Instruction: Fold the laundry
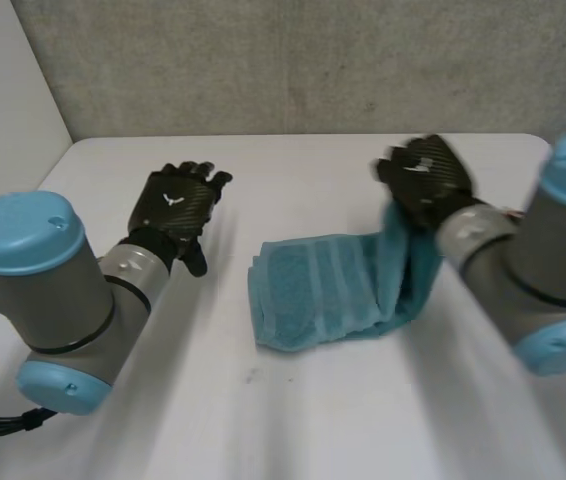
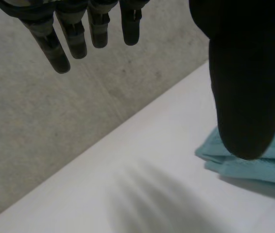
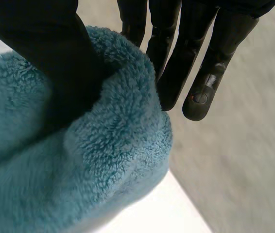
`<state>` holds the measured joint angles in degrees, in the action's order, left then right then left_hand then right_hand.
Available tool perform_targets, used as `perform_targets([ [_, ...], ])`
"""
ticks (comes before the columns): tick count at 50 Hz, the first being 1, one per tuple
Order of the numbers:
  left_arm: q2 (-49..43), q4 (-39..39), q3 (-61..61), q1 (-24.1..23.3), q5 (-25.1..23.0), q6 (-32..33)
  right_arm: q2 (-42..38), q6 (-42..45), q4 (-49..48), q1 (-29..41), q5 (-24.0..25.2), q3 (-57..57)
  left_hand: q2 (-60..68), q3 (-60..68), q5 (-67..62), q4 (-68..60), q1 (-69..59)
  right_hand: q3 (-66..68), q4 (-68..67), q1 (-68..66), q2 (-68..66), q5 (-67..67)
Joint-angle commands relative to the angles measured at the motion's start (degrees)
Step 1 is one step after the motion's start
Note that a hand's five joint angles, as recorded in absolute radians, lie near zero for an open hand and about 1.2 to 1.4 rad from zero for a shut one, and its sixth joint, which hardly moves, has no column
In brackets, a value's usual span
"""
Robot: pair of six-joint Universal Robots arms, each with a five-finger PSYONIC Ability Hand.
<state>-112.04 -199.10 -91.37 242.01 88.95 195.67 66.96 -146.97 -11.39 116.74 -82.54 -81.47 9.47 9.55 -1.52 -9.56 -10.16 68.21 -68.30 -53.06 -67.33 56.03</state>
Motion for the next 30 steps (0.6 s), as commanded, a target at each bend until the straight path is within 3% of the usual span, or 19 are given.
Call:
perform_targets([
  [1, 3.75, -0.06, -1.18, 1.09, 0.87, -3.35, -8.95, 0.37, 1.37, 15.53, 2.12, 6.67, 0.57, 0.49, 1.47, -0.48, 0.12, 11.79, -11.69, -26.94, -12.67, 13.97],
  [3, 4.10, -0.06, -1.18, 1.09, 1.31, -5.10, -11.84, 2.03, 1.55, 20.96, 4.05, 5.97, 0.57, 0.49, 1.47, -0.48, 0.12, 11.79, -11.69, -26.94, -12.67, 13.97],
  [7, 4.37, 0.03, -0.48, 1.09, 1.75, -8.20, -15.18, 3.61, 3.12, 21.86, 3.10, 5.97, 0.74, 0.66, 1.31, -0.65, -0.05, 11.79, -11.69, -26.94, -12.67, 13.97],
  [8, 4.37, 0.29, -0.13, 0.92, 1.84, -9.07, -15.98, 3.71, 4.78, 21.51, 1.61, 6.32, 0.91, 0.83, 1.14, -0.82, -0.22, -1.98, 2.07, -13.18, 1.09, 0.21],
  [9, 4.37, 0.64, 0.57, 0.39, 1.84, -9.60, -15.99, 3.71, 4.80, 21.51, 1.60, 6.32, 1.08, 1.00, 0.97, -0.99, -0.39, -2.11, 2.21, -13.04, 1.23, 0.07],
  [10, 4.37, 0.64, 0.58, 0.39, 1.84, -9.60, -15.64, 3.54, 6.10, 20.99, -0.67, 6.84, 1.08, 1.00, 0.97, -0.99, -0.39, -33.76, 33.85, 18.60, 32.87, -31.57],
  [11, 4.37, 1.08, 1.62, 0.04, 1.84, -9.87, -14.59, 3.27, 6.99, 20.55, -2.69, 7.02, 0.91, 0.83, 1.14, -0.82, -0.22, -54.22, 54.31, 39.07, 53.33, -52.04],
  [17, 1.13, 4.76, 8.82, -3.29, 2.02, -10.57, -6.14, -1.30, 6.12, 16.59, -4.82, 6.59, 1.08, 1.00, 0.97, -0.99, -0.39, -58.21, 58.31, 43.06, 57.33, -56.03],
  [19, -0.45, 6.25, 11.36, -5.13, 2.02, -11.44, -1.68, -10.39, 5.33, 13.09, -4.47, 5.54, 1.25, 1.16, 0.80, -1.15, -0.55, -58.21, 58.31, 43.06, 57.33, -56.03],
  [22, -3.09, 9.42, 15.85, -7.51, 2.02, -13.99, -0.17, -15.98, 5.41, 11.67, -4.12, 5.27, 1.58, 1.50, 0.47, -1.49, -0.89, -58.21, 58.31, 43.06, 57.33, -56.03],
  [24, -4.32, 10.91, 17.53, -7.96, 2.11, -15.74, 1.50, -25.43, 6.29, 8.34, -3.16, 5.35, 1.75, 1.67, 0.30, -1.66, -1.06, -58.21, 58.31, 43.06, 57.33, -56.03],
  [30, -8.36, 15.05, 20.70, -10.77, 3.95, -21.55, 1.24, -31.88, 12.43, 3.50, 2.72, 6.40, 5.79, 5.70, -3.74, -5.69, -5.09, -58.21, 58.31, 43.06, 57.33, -56.03],
])
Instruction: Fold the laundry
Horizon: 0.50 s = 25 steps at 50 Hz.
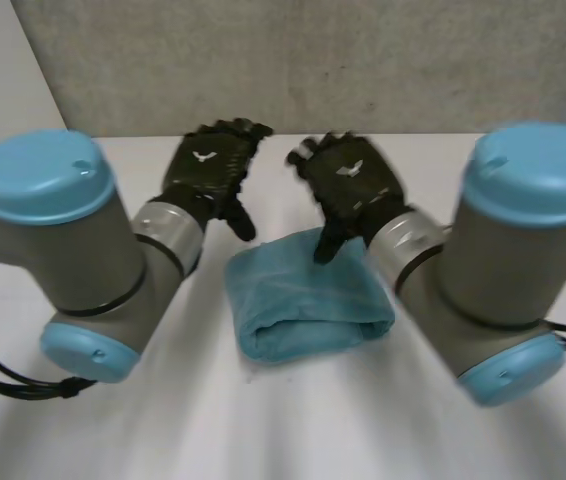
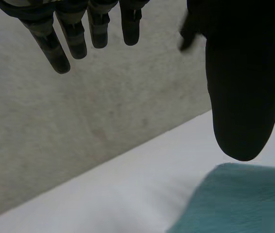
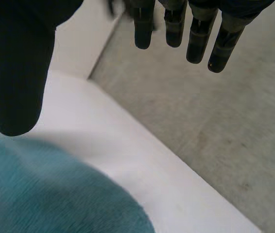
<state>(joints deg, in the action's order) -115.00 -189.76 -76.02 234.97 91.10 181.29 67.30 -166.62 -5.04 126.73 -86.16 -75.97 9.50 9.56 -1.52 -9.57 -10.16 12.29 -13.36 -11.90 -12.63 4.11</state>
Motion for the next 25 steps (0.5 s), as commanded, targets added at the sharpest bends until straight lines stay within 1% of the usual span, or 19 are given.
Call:
perform_targets([
  [1, -6.28, 6.24, 5.35, -4.16, 2.76, -7.78, 0.91, -12.24, 6.09, -6.50, 6.36, 0.91, 5.92, 5.87, -3.90, -5.86, -5.26, -2.29, 3.36, 1.90, 2.63, -4.11],
  [2, -6.29, 6.25, 5.35, -4.16, 2.77, -7.79, 0.04, -12.41, 7.57, -7.28, 7.75, 1.52, 5.93, 5.87, -3.90, -5.86, -5.27, -2.29, 3.36, 1.90, 2.63, -4.11],
  [3, -7.08, 6.77, 5.18, -4.43, 3.90, -8.14, 0.03, -12.41, 7.58, -7.29, 7.76, 1.53, 6.26, 6.20, -4.24, -6.19, -5.60, -2.29, 3.36, 1.90, 2.63, -4.11],
  [4, -7.69, 7.29, 4.83, -4.60, 5.13, -8.23, -2.06, -12.41, 8.63, -7.81, 8.37, 2.14, 6.43, 6.37, -4.41, -6.36, -5.77, -2.29, 3.36, 1.90, 2.63, -4.11],
  [5, -7.70, 7.30, 4.82, -4.60, 5.14, -8.23, -5.04, -12.50, 9.68, -8.08, 8.64, 3.27, 6.43, 6.38, -4.41, -6.36, -5.77, -2.29, 3.36, 1.90, 2.63, -4.11],
  [6, -8.31, 7.65, 4.48, -4.60, 6.28, -8.32, -5.07, -12.50, 9.69, -8.08, 8.64, 3.28, 6.26, 6.21, -4.24, -6.20, -5.60, -2.29, 3.36, 1.90, 2.63, -4.11],
  [7, -8.32, 7.65, 4.47, -4.60, 6.29, -8.32, -7.77, -12.50, 10.65, -8.08, 8.64, 4.50, 6.26, 6.21, -4.24, -6.19, -5.60, -2.29, 3.36, 1.90, 2.63, -4.11],
  [8, -8.92, 7.83, 3.86, -4.69, 7.33, -8.32, -10.14, -12.41, 11.79, -8.08, 8.64, 5.47, 5.93, 5.87, -3.91, -5.86, -5.27, -2.29, 3.36, 1.90, 2.63, -4.11],
  [9, -9.54, 7.83, 3.34, -4.69, 8.04, -8.23, -10.17, -12.41, 11.80, -8.08, 8.64, 5.48, 5.76, 5.70, -3.74, -5.69, -5.10, -2.29, 3.36, 1.90, 2.63, -4.11],
  [11, -10.42, 7.91, 3.07, -4.60, 8.39, -8.23, -13.93, -12.41, 14.43, -8.25, 8.99, 7.58, 5.42, 5.37, -3.40, -5.36, -4.77, -2.29, 3.36, 1.90, 2.63, -4.11],
  [19, -13.06, 8.71, 0.87, -4.52, 8.22, -7.62, -19.74, -11.10, 18.48, -9.40, 8.99, 11.45, 4.42, 4.36, -2.39, -4.35, -3.76, -2.29, 3.36, 1.90, 2.63, -4.11],
  [25, -13.59, 9.14, 0.34, -4.60, 8.05, -7.35, -20.36, -9.34, 19.01, -9.75, 8.90, 12.43, 3.91, 3.85, -1.89, -3.84, -3.25, -2.29, 3.36, 1.90, 2.63, -4.11],
])
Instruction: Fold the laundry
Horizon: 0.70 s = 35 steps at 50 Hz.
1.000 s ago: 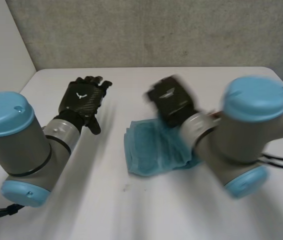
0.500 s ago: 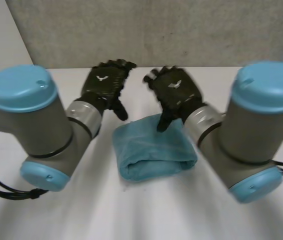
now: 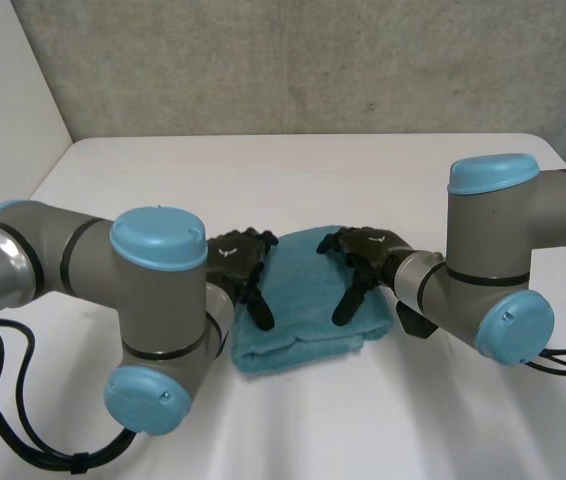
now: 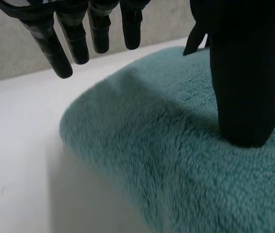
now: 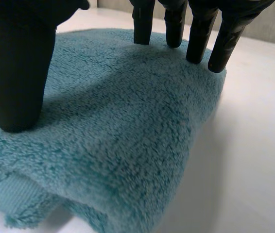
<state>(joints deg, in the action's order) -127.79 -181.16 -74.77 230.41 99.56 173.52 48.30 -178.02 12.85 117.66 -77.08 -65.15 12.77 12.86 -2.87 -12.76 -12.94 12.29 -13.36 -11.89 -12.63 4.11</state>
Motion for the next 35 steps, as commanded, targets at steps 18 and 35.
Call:
perform_targets([
  [18, 14.48, 4.14, 7.17, 3.36, -0.77, 2.79, 18.73, 0.49, -2.30, -3.39, -6.75, 3.19, -0.54, -0.63, 0.64, 0.53, 0.71, -2.29, 3.36, 1.89, 2.63, -4.11],
  [35, 29.87, 16.45, 5.61, 15.24, -11.05, 1.64, 33.35, 1.80, -3.36, -6.21, -13.36, -2.71, -2.39, -2.48, 2.49, 2.38, 2.56, -2.29, 3.36, 1.89, 2.63, -4.11],
])
